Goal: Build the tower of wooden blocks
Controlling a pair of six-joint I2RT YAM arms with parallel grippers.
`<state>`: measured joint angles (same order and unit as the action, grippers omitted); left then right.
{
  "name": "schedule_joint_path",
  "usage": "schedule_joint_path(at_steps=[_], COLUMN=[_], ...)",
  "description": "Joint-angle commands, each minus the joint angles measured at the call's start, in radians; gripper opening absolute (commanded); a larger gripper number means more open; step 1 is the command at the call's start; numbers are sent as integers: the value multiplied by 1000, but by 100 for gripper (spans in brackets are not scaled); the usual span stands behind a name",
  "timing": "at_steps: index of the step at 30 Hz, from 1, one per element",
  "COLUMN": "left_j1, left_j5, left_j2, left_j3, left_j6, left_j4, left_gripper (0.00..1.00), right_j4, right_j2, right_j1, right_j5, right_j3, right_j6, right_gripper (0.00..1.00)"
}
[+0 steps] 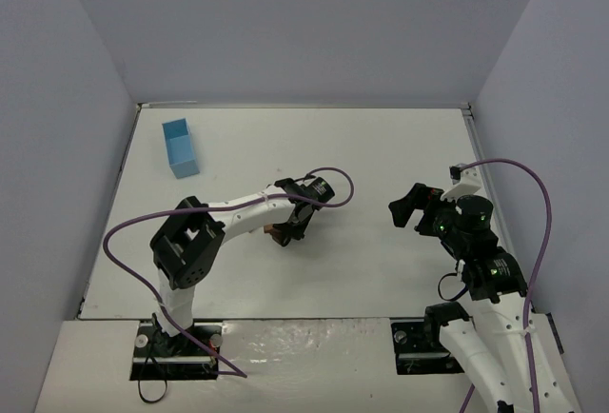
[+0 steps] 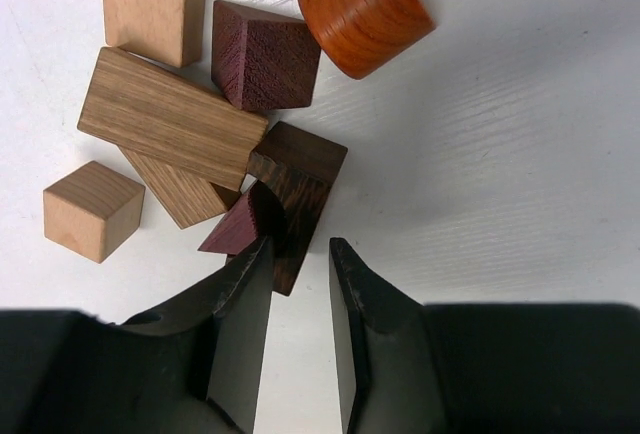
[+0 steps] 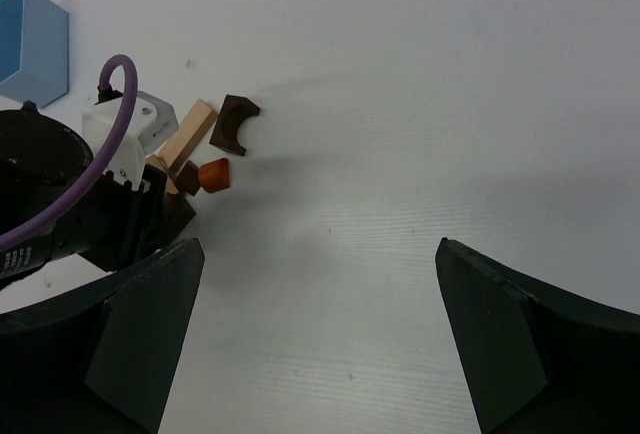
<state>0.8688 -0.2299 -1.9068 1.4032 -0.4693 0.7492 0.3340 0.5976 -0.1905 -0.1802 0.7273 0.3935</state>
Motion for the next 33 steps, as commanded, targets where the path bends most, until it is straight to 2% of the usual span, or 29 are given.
schedule_joint_path(at_steps=[1,10,14,21,22,24,26,29,33], left_j1=[-7,-10,-21,-42,-43,-43,-43,-51,-59], left_j5=[-9,-2,10,50,49,46,45,59,78], left_j2=[0,-21,-7,107,118,133,133,112,85], left_j3=[46,65,82,95,94,94,94,91,72], left_j6=[27,50,63,70,72,77,82,85,81], left_j4=[4,1,0,2,2,2,2,4,1], left_gripper=[19,0,0,0,4,20,28,33,34], right_j4=[-39,-39,-39,-39,-39,-39,-39,-39,-39], right_j2=[10,22,25,22,21,17,15,16,11], right_j1=[-3,-3,-3,-3,-3,-3,-3,-3,-3], right_j5=[20,27,32,34,35,35,37,41,44], right_j3=[-2,-2,-1,3,4,4,4,4,2], right_j6=[8,10,10,12,14,15,13,15,20], right_gripper=[100,100,100,100,100,100,100,100,100])
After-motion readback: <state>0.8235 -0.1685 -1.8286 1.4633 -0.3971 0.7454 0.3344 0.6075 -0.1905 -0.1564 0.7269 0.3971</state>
